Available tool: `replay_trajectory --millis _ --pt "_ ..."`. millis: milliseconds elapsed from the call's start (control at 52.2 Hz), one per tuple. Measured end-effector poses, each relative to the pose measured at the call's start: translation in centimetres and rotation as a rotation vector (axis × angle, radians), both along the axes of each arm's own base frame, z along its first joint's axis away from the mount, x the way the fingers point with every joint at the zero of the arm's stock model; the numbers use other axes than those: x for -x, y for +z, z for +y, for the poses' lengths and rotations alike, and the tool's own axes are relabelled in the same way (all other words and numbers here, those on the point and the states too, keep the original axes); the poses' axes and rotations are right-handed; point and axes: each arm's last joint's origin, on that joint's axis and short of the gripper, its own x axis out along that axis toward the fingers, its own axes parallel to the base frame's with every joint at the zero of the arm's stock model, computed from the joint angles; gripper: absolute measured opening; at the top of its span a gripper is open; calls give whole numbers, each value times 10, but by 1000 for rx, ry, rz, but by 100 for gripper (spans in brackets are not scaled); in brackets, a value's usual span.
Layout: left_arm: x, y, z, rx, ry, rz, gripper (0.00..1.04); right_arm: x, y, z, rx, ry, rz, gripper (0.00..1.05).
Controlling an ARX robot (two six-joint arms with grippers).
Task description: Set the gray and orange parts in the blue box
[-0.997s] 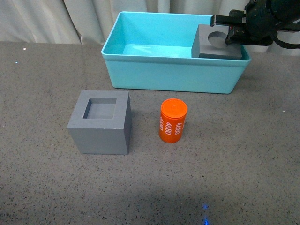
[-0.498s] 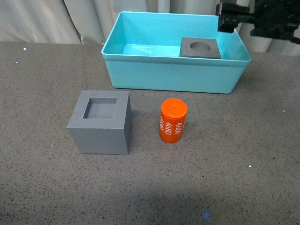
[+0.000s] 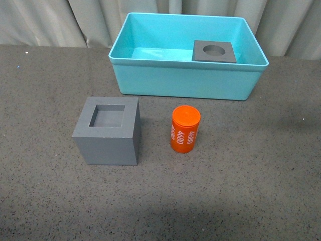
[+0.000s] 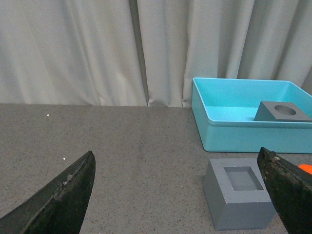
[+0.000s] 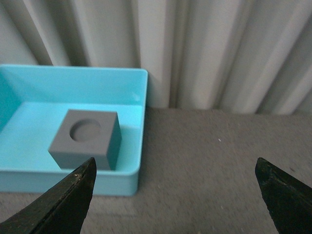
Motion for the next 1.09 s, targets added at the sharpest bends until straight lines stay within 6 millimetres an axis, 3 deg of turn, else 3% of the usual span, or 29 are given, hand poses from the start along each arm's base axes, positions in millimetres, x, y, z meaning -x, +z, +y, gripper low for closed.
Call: replay_trajectory --millis 134,268,383,518,709,901,1093 --pt "0 0 0 0 0 0 98 32 -16 -5 -20 9 66 95" --pt "0 0 0 5 9 6 98 43 -19 -7 -23 1 74 95" --pt "-7 0 2 84 189 288 98 43 -18 -7 -29 -1 73 95" --pt "-43 9 7 174 229 394 98 43 -18 -7 -29 -1 73 95" --pt "-100 19 11 253 130 491 98 43 -18 -7 -29 -2 73 95" --pt "-155 8 -10 192 2 626 98 43 -18 -7 -29 0 73 95" --pt "-182 0 -21 146 -36 669 98 43 -18 -7 -29 -3 73 95"
